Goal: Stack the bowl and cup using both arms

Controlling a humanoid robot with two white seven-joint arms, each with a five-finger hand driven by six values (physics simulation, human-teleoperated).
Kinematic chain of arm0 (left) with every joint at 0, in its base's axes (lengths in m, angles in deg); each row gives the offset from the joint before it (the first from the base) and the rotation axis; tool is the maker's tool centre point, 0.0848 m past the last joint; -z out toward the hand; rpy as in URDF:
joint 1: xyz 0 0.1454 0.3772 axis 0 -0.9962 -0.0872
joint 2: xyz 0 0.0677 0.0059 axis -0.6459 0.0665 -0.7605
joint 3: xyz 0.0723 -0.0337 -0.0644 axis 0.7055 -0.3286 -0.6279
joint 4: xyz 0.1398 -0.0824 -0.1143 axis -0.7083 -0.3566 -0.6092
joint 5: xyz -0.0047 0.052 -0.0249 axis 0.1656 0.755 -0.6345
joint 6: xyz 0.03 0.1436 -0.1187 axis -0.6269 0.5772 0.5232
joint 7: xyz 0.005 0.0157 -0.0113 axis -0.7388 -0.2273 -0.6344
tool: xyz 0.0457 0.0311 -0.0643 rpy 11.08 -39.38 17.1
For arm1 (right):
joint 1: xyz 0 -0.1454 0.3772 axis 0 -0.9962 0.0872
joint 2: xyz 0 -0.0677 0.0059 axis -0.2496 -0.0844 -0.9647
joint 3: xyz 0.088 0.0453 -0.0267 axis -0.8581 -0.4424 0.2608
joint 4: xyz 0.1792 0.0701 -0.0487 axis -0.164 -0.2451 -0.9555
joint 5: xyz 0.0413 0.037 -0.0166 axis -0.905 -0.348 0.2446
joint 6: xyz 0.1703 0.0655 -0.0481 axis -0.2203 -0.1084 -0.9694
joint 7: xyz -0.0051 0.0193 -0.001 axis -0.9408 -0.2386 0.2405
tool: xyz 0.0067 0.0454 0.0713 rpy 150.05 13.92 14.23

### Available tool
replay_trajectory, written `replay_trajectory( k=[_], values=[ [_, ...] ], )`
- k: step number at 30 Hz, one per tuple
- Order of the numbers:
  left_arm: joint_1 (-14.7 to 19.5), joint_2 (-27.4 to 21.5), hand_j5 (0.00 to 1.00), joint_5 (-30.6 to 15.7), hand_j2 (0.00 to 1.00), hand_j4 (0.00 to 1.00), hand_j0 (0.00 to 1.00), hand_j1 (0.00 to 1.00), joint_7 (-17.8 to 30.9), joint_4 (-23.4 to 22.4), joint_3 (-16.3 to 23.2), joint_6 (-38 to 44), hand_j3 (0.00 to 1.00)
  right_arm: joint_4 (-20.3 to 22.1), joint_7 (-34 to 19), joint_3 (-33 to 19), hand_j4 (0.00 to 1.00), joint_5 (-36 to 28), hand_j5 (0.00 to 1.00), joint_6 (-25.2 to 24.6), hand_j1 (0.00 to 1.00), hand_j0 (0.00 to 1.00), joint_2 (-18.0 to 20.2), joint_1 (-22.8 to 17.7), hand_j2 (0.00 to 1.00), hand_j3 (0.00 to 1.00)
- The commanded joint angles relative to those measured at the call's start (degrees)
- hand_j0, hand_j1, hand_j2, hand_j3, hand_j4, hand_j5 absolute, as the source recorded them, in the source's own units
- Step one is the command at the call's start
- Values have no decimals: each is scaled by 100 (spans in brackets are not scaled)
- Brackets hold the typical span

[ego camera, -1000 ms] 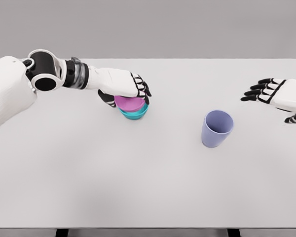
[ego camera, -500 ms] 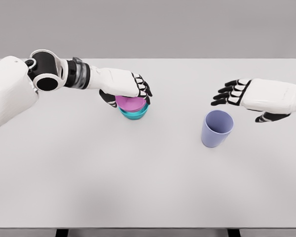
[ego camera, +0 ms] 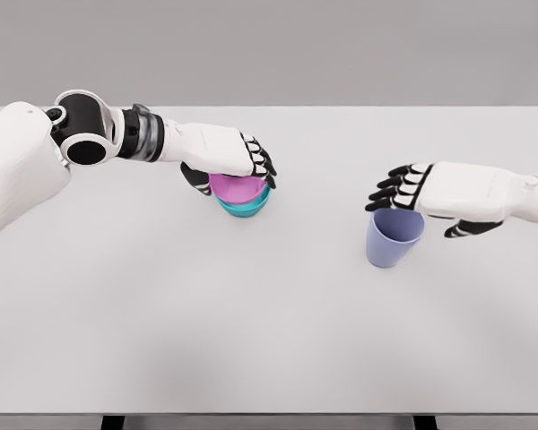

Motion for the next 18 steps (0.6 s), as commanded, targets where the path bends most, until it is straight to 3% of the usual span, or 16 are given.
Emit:
replay_trajectory(
  k=[1,8,11,18],
  values=[
    [0,28,91,-24,91,91,91,91,-1,0,-8,14,91,1,2,71,100,105,100,-15,100,100,-79,0,100,100],
    [0,72,96,-15,96,96,96,96,-1,0,-17,14,96,-17,2,185,100,334,100,-15,100,100,-150,79,100,100],
    [0,63,99,-15,99,99,99,99,-1,0,-17,14,99,-131,2,291,100,606,100,-15,100,100,-361,123,100,100],
    [0,54,99,-15,99,99,99,99,-1,0,-26,14,99,-210,2,317,100,624,100,-15,100,100,-369,158,100,100]
  ],
)
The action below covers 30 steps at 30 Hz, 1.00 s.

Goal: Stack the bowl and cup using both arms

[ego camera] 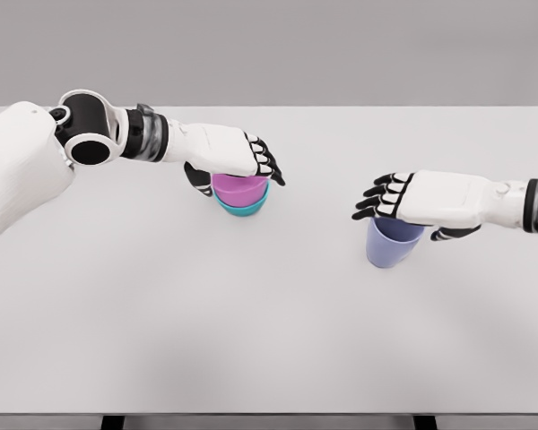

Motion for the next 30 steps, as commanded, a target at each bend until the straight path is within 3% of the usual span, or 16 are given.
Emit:
replay_trajectory(
  k=[1,6,9,14,16,19,25,28,30],
  values=[
    [0,-12,100,-31,100,100,100,100,-3,0,-27,14,100,-92,2,10,100,13,100,-15,100,100,-4,0,100,100],
    [70,-73,100,-127,100,100,100,100,-3,61,-63,14,100,-189,2,28,100,74,100,-15,100,100,-65,0,100,100],
    [70,-371,100,-505,100,100,100,100,-3,272,-150,14,100,-294,2,54,100,162,100,-15,100,100,-206,9,100,100],
    [202,-1435,100,-1920,100,100,100,100,-3,1151,-159,14,100,-391,2,98,100,241,100,-15,100,100,-312,44,100,100],
    [141,-1804,100,-2386,100,100,100,100,-3,1318,-493,14,100,-391,2,98,100,241,100,-15,100,100,-320,53,100,100],
    [79,-2130,100,-3203,100,100,100,100,-3,1336,-537,14,100,-365,2,168,93,250,93,-15,93,93,-320,44,93,93],
    [-1063,-2639,100,-4767,100,100,100,100,-3,1318,-581,14,100,-365,2,151,62,224,62,-15,62,62,-285,88,62,62],
    [-1766,-2771,100,-5304,100,100,100,100,-3,1292,-651,14,100,-365,2,142,57,224,57,-15,57,57,-303,123,57,57],
    [-1995,-2894,100,-5444,100,100,100,100,-3,1292,-660,14,100,-356,2,133,56,224,56,-15,56,56,-329,132,56,56]
  ],
)
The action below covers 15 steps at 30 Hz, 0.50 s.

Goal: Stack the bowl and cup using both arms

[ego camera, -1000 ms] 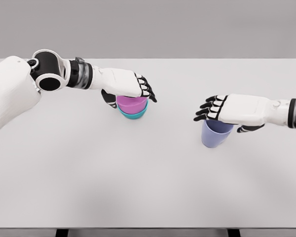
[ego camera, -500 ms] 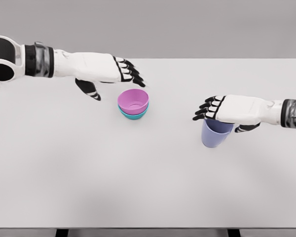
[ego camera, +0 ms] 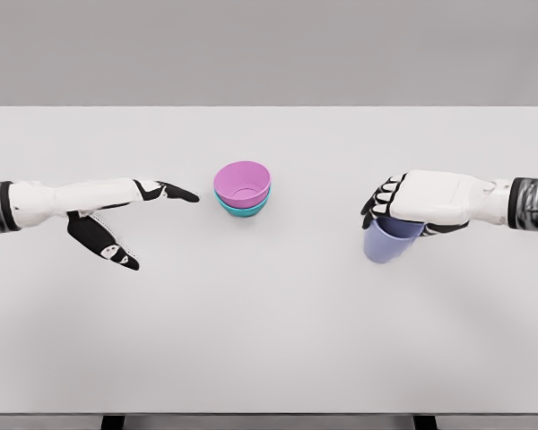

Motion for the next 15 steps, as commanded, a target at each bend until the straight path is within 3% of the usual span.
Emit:
replay_trajectory(
  k=[1,4,7,15],
  values=[
    [0,-144,100,-431,100,100,100,100,-3,-1,-36,19,100,7,2,-10,55,-49,55,-17,55,55,-13,0,55,55],
    [-369,-153,100,-607,100,100,100,100,-3,-54,-265,19,100,7,2,-37,55,-93,55,-17,55,55,-65,79,55,55],
    [-905,-118,100,-669,100,100,100,100,-3,-124,-985,19,100,-19,2,-63,55,-120,55,-17,55,55,-258,219,55,55],
    [-940,-109,100,-1257,100,100,100,100,-3,-344,-1082,19,100,-370,2,-292,55,-181,55,-17,55,55,-944,545,55,55]
  ],
)
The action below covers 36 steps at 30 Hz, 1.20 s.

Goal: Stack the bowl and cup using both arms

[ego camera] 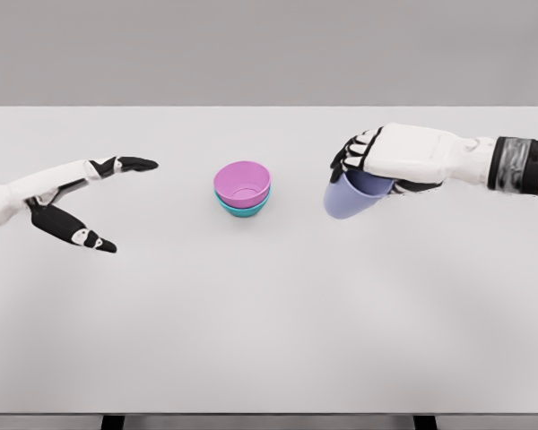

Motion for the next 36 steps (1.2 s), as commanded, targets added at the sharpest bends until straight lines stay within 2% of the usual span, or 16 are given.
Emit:
replay_trajectory(
  k=[1,5,7,13,20,29,32,36],
  values=[
    [-9,-3,100,-227,100,100,100,100,-1,-43,-38,11,100,-203,0,-42,55,-39,55,-15,55,55,-252,18,55,55],
    [-9,-3,100,-324,100,100,100,100,-1,-60,-38,11,100,-440,0,-42,55,-39,55,-15,55,55,-481,281,55,55],
    [-9,-3,100,-333,100,100,100,100,-1,-60,-38,11,100,-449,0,-217,56,-31,56,-15,56,56,-674,308,56,56],
    [-44,24,100,-368,100,100,100,100,-1,-52,-38,11,100,-484,0,-270,56,-13,56,-15,56,56,-1087,343,56,56],
    [-53,24,100,-368,100,100,100,100,-1,-52,-38,11,100,-476,0,-261,56,-22,56,-15,56,56,-1465,668,56,56],
    [-53,24,100,-377,100,100,100,100,-1,-52,-38,11,100,-607,0,-68,55,66,55,-15,55,55,-2010,818,55,55],
    [-53,32,100,-377,100,100,100,100,-1,-52,-38,11,100,-792,0,28,55,75,55,-15,55,55,-2098,835,55,55],
    [-53,32,100,-377,100,100,100,100,-1,-52,-38,11,100,-1275,0,107,55,207,55,-15,55,55,-2212,958,55,55]
  ],
)
